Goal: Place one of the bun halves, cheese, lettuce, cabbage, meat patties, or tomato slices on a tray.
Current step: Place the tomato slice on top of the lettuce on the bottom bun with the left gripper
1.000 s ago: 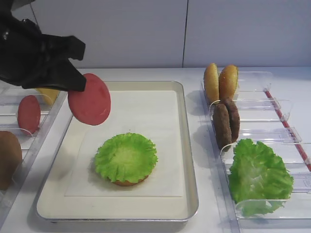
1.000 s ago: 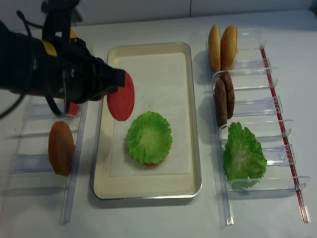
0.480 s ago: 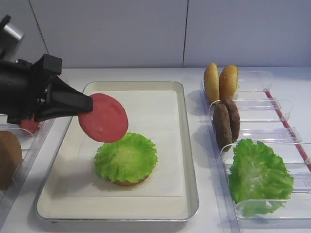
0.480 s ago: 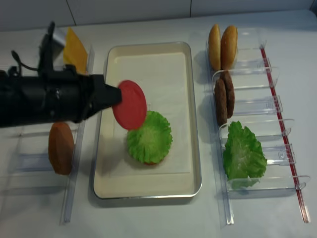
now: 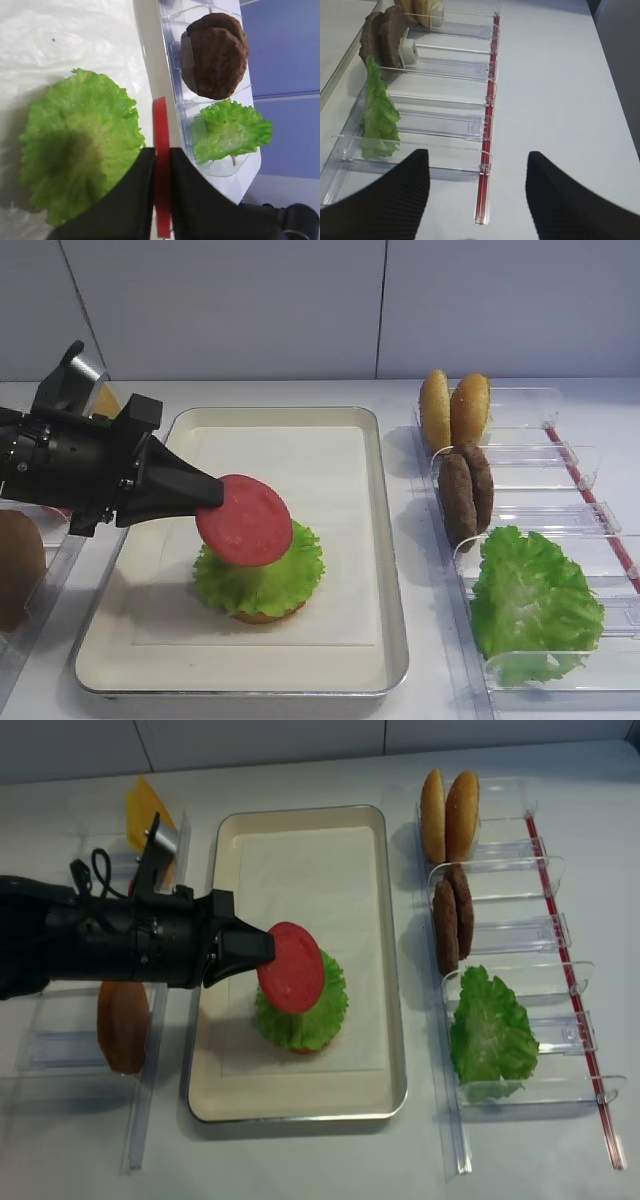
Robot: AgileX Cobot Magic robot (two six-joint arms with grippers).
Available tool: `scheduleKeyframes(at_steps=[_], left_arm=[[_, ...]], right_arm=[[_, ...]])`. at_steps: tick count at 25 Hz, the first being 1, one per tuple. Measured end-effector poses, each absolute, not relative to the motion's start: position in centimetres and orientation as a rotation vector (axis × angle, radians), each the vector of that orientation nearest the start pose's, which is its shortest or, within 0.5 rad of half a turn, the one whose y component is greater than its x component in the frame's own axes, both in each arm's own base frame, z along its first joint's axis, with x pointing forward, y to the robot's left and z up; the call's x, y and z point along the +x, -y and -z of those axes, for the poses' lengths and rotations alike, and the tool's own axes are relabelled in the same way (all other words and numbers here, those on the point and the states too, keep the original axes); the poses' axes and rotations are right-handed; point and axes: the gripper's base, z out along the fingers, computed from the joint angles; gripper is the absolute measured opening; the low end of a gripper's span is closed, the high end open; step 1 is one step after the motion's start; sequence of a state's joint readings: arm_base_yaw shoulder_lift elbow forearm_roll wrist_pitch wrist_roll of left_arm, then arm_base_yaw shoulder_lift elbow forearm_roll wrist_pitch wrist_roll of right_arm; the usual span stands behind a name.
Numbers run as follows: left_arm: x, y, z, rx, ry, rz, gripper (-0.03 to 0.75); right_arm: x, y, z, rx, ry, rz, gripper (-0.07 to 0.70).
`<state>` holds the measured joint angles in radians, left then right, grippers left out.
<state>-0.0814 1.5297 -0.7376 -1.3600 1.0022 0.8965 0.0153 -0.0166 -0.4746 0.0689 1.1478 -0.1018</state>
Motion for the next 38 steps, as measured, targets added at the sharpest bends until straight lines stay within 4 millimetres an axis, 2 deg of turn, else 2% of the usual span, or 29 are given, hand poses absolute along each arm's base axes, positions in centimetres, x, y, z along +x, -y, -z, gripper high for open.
scheduleKeyframes(at_steps=[14, 25, 31, 38], left_arm=[[25.9, 9.9, -20.0, 0.114, -2.474, 1.479, 0.031], [26.0, 9.9, -19.9, 0.123, -2.466, 1.472, 0.031], [26.2, 10.4, -18.5, 0.109, -2.507, 1.491, 0.031], [26.4, 10.6, -18.3, 0.113, -2.5, 1.471, 0.031]], right_arm=[[-0.9, -0.6, -26.3, -0.132, -2.134, -0.033, 0.449], [-0.9, -0.6, -26.3, -0.132, -2.134, -0.033, 0.449], [-0.9, -0.6, -26.3, -0.132, -2.134, -0.033, 0.449], [-0.9, -0.6, -26.3, -0.132, -2.134, -0.033, 0.449]])
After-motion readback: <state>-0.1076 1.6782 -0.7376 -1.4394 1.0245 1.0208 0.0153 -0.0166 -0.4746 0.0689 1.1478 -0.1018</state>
